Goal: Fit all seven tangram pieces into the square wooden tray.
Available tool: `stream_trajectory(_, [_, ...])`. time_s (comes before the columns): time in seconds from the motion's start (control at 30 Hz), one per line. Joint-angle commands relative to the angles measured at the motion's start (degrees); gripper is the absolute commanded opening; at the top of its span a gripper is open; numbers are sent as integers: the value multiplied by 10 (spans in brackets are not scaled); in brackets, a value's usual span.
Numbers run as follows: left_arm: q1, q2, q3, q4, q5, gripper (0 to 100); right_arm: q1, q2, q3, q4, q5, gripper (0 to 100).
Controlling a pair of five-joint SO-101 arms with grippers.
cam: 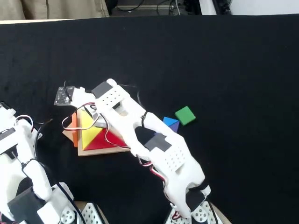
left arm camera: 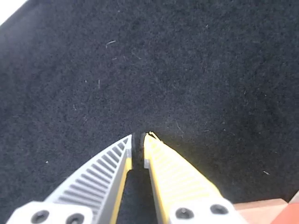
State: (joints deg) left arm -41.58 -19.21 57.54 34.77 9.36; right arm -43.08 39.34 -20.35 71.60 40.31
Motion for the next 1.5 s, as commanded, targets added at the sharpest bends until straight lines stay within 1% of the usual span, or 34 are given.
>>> stream_trajectory(0.0, [3, -13, -9, -7, -2, 66, -27, -15, -32, 20, -1, 11])
stream_trajectory(0.07, [3, -13, -9, -7, -2, 66, -18, -24, -46, 24, -3, 11])
stream_trajectory(0.2, [3, -13, -9, -7, -2, 66, 47, -62, -90, 53, -11, 11])
stream_trajectory(0.27, [3, -13, -9, -7, -2, 66, 82, -82, -112, 72, -46, 11])
stream_trajectory(0.33, [3, -13, -9, -7, -2, 66, 113, -102, -128, 91, -104, 11])
stream_trajectory(0.4, [3, -13, -9, -7, -2, 66, 133, -116, -128, 113, -196, 11])
stream_trajectory(0.47, [3, -13, -9, -7, -2, 66, 135, -119, -109, 133, -292, 12])
stream_trajectory(0.57, [3, -13, -9, -7, -3, 66, 119, -115, -64, 136, -383, 31])
stream_trajectory(0.63, [4, -13, -9, -7, -3, 66, 115, -100, -36, 129, -432, 103])
stream_trajectory(0.73, [4, -13, -9, -7, -3, 66, 115, -66, -15, 125, -533, 250])
stream_trajectory(0.77, [4, -13, -9, -7, -4, 66, 115, -52, -15, 126, -558, 279])
stream_trajectory(0.8, [4, -13, -9, -7, -4, 66, 114, -40, -16, 126, -569, 292])
stream_trajectory(1.07, [4, -13, -9, -7, -4, 66, 107, 30, -87, 130, -571, 292])
stream_trajectory(1.3, [5, -13, -9, -7, -4, 66, 106, 41, -144, 162, -571, 293])
stream_trajectory(1.47, [5, -13, -9, -7, -4, 66, 98, 71, -149, 158, -571, 291])
